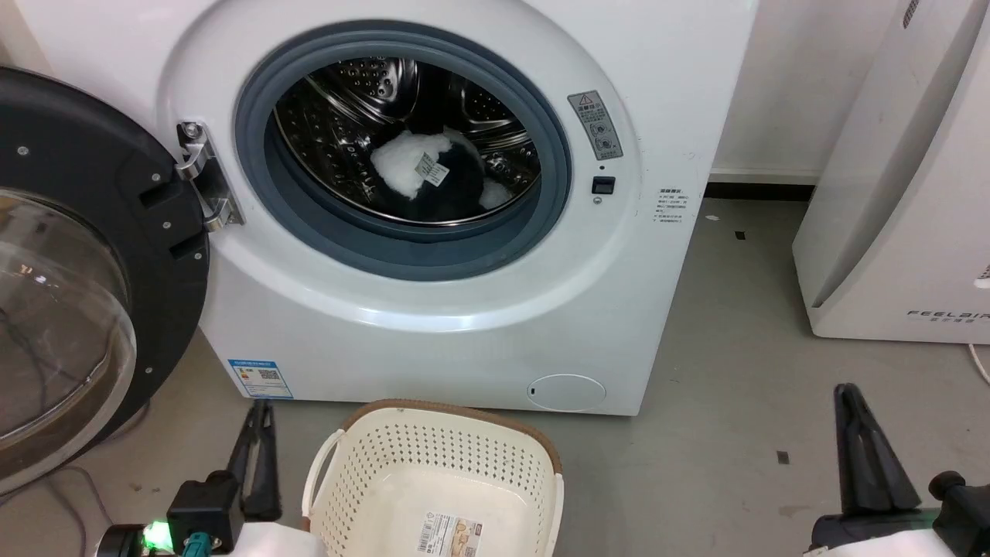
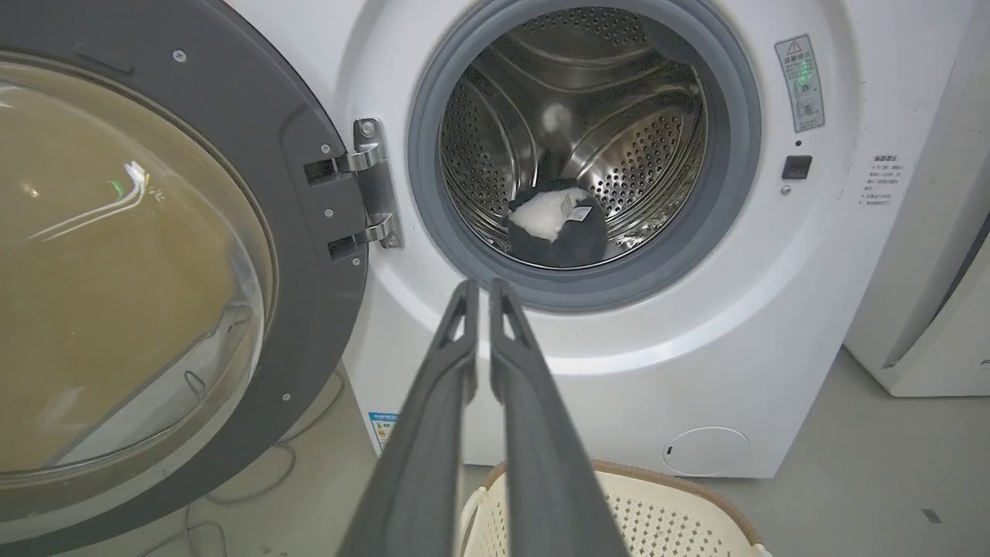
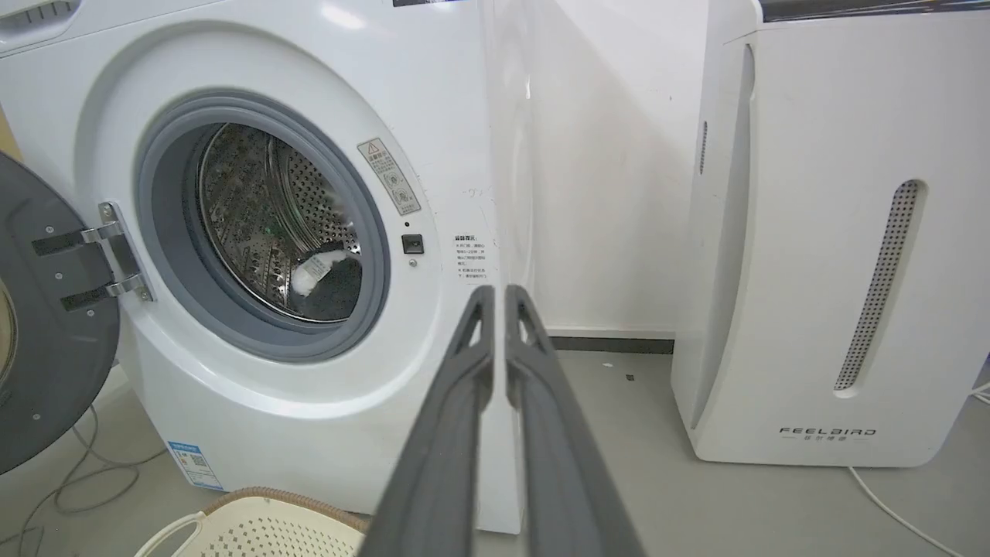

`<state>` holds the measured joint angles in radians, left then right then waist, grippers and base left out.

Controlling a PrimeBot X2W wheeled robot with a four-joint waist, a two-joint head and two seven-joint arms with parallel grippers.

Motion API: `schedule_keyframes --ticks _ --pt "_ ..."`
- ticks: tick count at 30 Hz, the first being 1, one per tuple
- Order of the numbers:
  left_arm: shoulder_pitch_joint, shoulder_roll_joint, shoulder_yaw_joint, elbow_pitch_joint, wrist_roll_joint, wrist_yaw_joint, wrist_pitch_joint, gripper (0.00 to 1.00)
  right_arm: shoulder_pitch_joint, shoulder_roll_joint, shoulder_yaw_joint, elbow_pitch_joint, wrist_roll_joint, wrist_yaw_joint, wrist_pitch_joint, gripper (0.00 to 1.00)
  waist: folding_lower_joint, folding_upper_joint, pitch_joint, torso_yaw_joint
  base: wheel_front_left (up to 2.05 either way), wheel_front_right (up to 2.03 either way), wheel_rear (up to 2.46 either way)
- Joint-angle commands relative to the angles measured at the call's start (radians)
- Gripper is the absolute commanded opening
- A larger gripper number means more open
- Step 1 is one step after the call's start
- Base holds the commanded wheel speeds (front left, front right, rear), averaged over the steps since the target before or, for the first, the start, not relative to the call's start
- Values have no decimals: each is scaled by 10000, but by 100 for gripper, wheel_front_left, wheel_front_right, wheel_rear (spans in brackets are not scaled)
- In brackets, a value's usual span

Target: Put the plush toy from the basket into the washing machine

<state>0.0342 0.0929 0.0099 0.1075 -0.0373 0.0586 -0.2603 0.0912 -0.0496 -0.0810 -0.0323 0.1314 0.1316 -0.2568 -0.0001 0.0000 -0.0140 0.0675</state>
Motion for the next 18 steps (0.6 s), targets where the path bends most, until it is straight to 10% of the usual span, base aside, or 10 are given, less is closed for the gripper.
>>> schedule_keyframes --ticks 1,18 --pt "-7 -9 -6 -20 8 -12 53 0 -19 0 15 7 -27 0 51 0 1 0 3 -12 0 0 0" --pt "-53 -66 -19 -166 58 -92 407 0 -143 -1 125 50 -205 -1 400 0 1 0 22 -104 0 0 0"
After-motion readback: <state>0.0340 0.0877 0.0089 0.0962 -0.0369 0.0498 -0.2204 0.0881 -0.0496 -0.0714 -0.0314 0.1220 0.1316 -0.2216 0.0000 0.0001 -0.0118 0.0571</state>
